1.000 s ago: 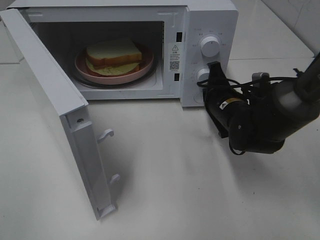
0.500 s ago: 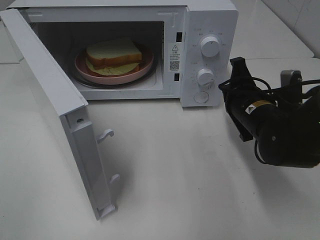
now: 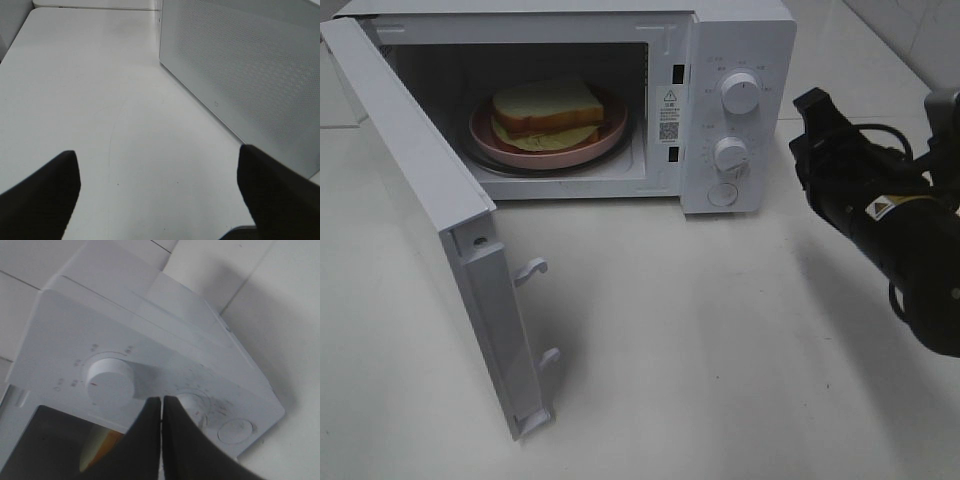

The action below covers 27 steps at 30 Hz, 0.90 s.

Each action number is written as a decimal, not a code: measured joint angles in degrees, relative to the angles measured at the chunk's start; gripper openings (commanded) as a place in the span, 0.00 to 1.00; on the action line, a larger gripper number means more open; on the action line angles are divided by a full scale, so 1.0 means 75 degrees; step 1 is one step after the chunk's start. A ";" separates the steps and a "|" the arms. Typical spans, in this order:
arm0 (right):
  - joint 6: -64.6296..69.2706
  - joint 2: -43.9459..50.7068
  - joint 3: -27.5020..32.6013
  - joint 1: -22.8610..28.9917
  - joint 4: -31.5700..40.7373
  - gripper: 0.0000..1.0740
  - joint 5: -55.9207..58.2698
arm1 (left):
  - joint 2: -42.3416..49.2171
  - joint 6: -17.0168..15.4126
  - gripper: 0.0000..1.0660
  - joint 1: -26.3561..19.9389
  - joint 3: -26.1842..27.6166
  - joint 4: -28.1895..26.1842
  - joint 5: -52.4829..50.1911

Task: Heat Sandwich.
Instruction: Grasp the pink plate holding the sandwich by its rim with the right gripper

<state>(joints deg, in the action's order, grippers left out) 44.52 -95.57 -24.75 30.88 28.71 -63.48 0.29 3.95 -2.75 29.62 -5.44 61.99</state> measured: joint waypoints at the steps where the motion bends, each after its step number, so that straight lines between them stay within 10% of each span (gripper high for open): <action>1: -0.1008 0.0390 0.0008 0.0008 0.0000 0.05 0.0168 | 0.0000 0.0000 0.76 0.0000 0.0000 0.0000 0.0000; 18: -0.9771 0.3010 0.0015 0.0008 0.0443 0.15 0.1864 | 0.0000 0.0000 0.76 0.0000 0.0000 0.0000 0.0000; 27: -1.0749 0.3934 -0.0970 -0.0649 0.1268 0.62 0.6020 | 0.0000 0.0000 0.76 0.0000 0.0000 0.0000 0.0000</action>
<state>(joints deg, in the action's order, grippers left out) -36.10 -66.06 -32.03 26.01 38.22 -18.33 0.29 3.95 -2.75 29.62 -5.44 61.99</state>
